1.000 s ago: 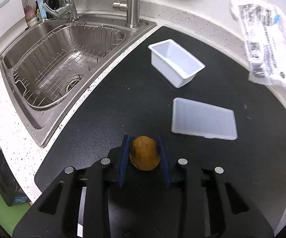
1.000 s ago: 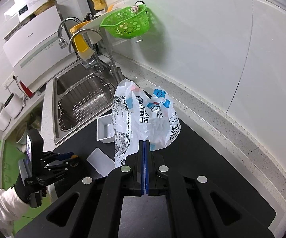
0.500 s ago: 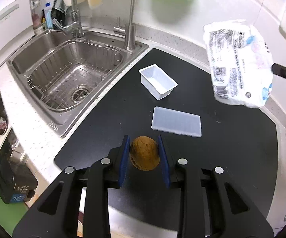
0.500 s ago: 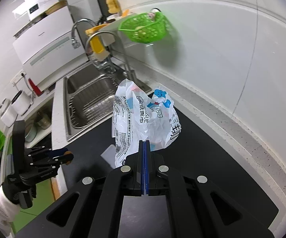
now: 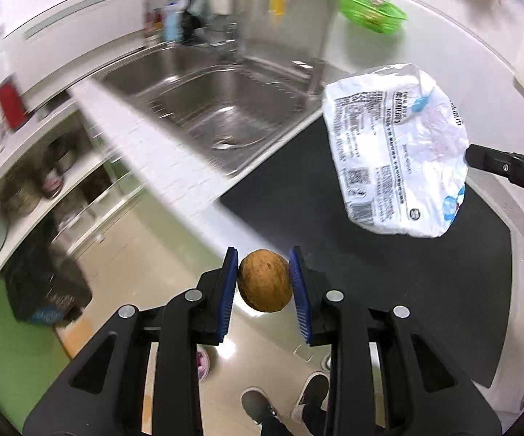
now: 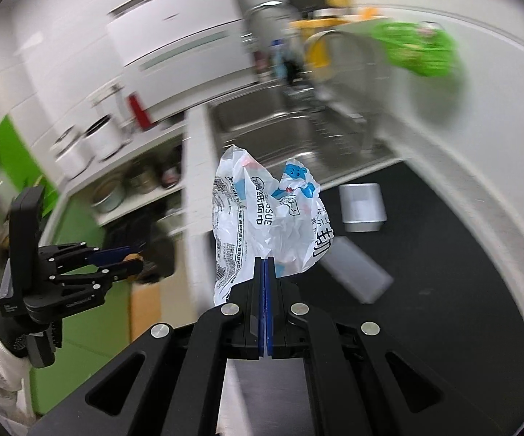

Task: Collect trash
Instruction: 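Carry walnut and bag over the pink bin and open both tools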

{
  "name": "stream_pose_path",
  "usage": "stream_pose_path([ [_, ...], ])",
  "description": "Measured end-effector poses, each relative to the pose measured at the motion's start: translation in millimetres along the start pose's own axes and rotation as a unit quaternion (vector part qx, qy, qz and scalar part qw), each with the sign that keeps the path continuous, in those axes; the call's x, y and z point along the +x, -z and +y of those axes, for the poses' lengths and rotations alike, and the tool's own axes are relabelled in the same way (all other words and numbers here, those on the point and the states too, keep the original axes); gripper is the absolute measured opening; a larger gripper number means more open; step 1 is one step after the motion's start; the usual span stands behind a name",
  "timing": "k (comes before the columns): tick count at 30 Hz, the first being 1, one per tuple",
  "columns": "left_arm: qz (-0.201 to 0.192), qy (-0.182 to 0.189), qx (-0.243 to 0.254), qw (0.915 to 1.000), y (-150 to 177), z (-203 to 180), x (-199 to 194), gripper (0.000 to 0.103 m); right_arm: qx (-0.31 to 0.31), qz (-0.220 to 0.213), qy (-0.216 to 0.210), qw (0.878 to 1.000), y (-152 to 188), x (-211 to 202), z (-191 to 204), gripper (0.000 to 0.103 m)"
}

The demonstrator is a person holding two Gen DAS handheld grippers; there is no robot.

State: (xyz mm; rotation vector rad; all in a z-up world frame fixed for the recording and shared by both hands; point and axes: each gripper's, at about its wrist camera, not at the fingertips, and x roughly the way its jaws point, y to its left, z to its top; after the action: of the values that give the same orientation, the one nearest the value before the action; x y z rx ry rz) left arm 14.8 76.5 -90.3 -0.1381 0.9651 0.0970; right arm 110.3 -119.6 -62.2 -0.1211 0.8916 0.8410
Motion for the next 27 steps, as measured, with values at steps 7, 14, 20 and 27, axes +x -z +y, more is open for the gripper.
stream_pose_path([
  [7,0.008,-0.046,-0.081,0.9956,64,83,-24,0.029,-0.069,0.051,-0.059,0.995,8,69,95,0.0],
  [14,0.036,-0.079,-0.171,0.9815,145,170,-13,0.029,-0.118,0.119,-0.09,0.982,38,153,165,0.0],
  [20,0.071,-0.084,-0.227,0.9676,222,230,48,0.029,-0.153,0.182,-0.097,0.967,86,249,202,0.0],
  [27,0.11,-0.065,-0.267,0.9553,306,274,155,0.029,-0.17,0.236,-0.084,0.953,164,364,211,0.0],
])
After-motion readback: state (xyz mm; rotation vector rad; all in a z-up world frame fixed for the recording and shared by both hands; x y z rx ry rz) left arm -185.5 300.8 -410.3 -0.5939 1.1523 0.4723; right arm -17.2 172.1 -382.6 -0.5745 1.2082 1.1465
